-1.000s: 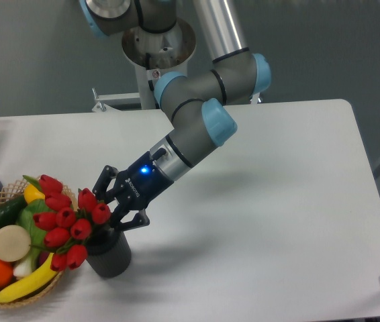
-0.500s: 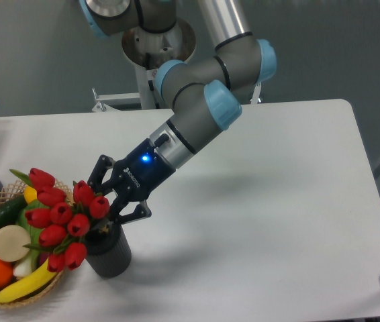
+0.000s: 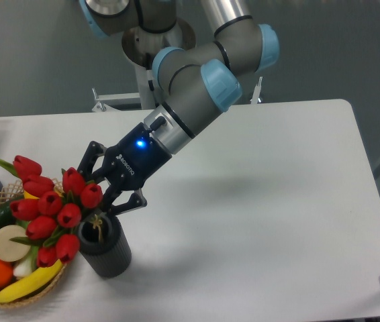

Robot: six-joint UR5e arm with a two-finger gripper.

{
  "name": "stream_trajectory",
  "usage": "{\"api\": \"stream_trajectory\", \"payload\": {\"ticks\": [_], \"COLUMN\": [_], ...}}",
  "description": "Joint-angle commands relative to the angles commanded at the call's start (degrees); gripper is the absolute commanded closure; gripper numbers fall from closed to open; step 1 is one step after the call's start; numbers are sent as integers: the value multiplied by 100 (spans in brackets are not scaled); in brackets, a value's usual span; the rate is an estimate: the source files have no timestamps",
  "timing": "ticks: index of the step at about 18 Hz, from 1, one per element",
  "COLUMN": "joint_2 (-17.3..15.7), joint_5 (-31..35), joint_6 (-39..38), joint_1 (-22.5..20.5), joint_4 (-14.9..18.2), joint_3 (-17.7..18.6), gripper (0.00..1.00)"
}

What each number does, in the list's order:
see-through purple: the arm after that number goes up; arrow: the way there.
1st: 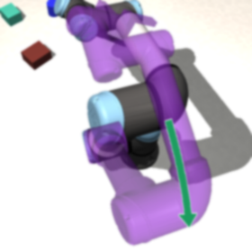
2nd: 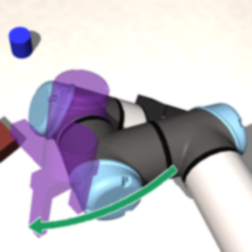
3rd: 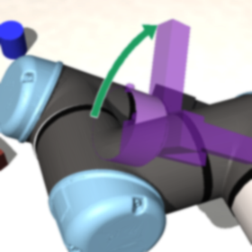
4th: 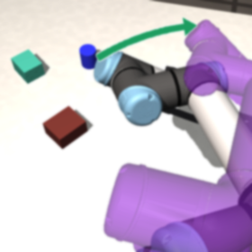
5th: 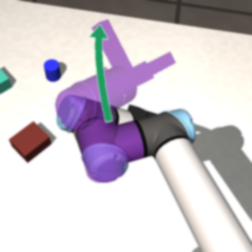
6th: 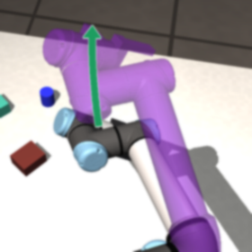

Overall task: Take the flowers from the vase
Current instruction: 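Lift the gripped tulips up out of the grey vase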

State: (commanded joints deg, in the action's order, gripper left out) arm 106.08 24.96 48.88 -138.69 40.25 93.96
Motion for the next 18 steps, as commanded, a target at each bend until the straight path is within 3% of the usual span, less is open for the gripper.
{"api": "stream_trajectory", "payload": {"ticks": [6,13,18], "joint_2": [-114,-114,-114], "joint_5": [9,9,9], "joint_6": [-326,-950,-1082], "joint_1": [26,-88,-526], "joint_4": [0,9,9], "joint_3": [-273,-870,-1038], "gripper": [59,60,60]}}
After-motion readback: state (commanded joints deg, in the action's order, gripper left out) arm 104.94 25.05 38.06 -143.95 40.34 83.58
